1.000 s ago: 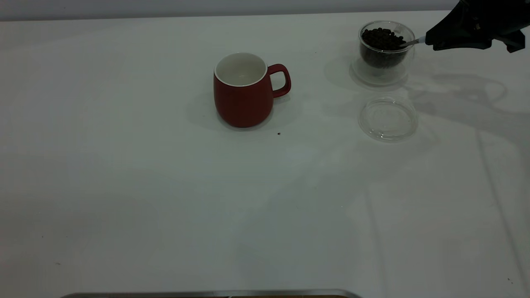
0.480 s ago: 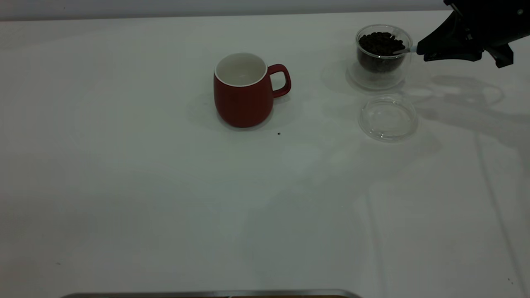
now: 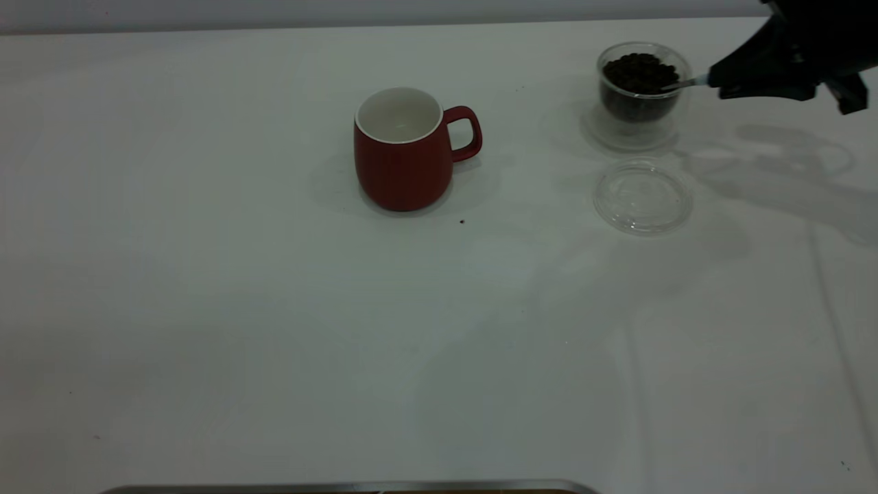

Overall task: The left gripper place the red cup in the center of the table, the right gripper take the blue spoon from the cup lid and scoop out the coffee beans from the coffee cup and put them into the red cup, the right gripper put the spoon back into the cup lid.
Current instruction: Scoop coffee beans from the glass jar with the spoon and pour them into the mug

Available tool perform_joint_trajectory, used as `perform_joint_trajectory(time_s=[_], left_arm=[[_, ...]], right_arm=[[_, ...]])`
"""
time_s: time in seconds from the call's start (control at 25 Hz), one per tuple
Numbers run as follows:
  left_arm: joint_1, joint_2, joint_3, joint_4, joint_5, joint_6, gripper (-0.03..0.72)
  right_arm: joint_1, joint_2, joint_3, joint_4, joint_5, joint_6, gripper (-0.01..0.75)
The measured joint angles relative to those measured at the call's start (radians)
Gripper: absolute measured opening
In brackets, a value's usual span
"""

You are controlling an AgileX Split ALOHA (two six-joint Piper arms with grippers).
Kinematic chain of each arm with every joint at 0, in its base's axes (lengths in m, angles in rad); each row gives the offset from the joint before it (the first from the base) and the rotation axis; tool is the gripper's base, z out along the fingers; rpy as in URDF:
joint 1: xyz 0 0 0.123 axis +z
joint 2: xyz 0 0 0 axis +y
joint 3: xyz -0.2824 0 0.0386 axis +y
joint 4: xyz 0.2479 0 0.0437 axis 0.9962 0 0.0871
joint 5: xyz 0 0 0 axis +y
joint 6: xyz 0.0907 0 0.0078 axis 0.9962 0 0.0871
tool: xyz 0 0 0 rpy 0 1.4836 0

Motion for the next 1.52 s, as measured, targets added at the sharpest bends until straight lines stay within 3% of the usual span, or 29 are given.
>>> perform_joint_trajectory(time_s=[1.52], left_arm=[[0.000,0.000,0.000,0.000,0.000,-0.001,0.516]], right_arm=[[-0.054,0.038,0.000,0.007,0.098,0.060,0.109]])
